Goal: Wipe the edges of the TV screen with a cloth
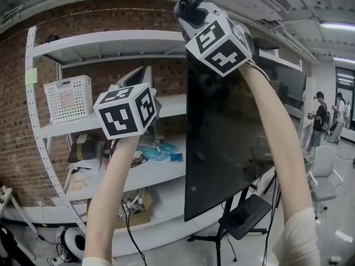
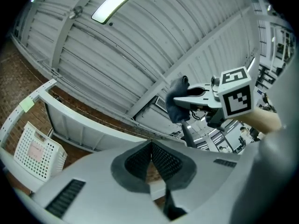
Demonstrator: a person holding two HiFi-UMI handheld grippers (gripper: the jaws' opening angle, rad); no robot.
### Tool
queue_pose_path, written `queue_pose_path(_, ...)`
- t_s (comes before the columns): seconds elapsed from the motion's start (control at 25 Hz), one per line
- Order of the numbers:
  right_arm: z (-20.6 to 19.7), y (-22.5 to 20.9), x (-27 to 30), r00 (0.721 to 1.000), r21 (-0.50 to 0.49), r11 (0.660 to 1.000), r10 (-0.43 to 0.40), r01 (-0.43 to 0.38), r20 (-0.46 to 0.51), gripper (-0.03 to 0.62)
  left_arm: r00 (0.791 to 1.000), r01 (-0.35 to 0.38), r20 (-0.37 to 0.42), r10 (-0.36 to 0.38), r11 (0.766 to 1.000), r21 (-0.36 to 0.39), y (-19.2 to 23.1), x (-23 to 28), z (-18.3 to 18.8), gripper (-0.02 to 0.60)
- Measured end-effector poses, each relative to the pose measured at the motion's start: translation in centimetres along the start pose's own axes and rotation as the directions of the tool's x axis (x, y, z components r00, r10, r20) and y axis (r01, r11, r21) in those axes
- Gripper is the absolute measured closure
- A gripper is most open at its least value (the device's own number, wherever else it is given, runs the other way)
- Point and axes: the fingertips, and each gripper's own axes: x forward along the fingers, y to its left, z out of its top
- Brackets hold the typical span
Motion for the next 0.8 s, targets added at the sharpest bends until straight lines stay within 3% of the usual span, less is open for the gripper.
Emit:
queue_pose_path(0.24,-1.3,3.5,-1.3,0.985,0.024,0.988,0.15,-0.152,0.081,0.545,1.0,-0.011,-0.013,0.011,1.0,0.025,-1.0,1.1,-0.5,0.566)
queue_pose_path(0.48,-2.1,4.7,-2.3,0.97,0.003,0.978,0.206,-0.209,0.13,0.545,1.0,-0.02,-0.004,0.02,1.0,0.014,-2.5,2.3,-0.9,0.566)
queue_pose_path(0.8,-4.7,4.5,-3.9,0.959,-0.096,0.965,0.256,-0.245,0.119,0.545,0.997,-0.069,0.022,0.069,0.997,0.04,-4.2,2.7,-0.9,0.566)
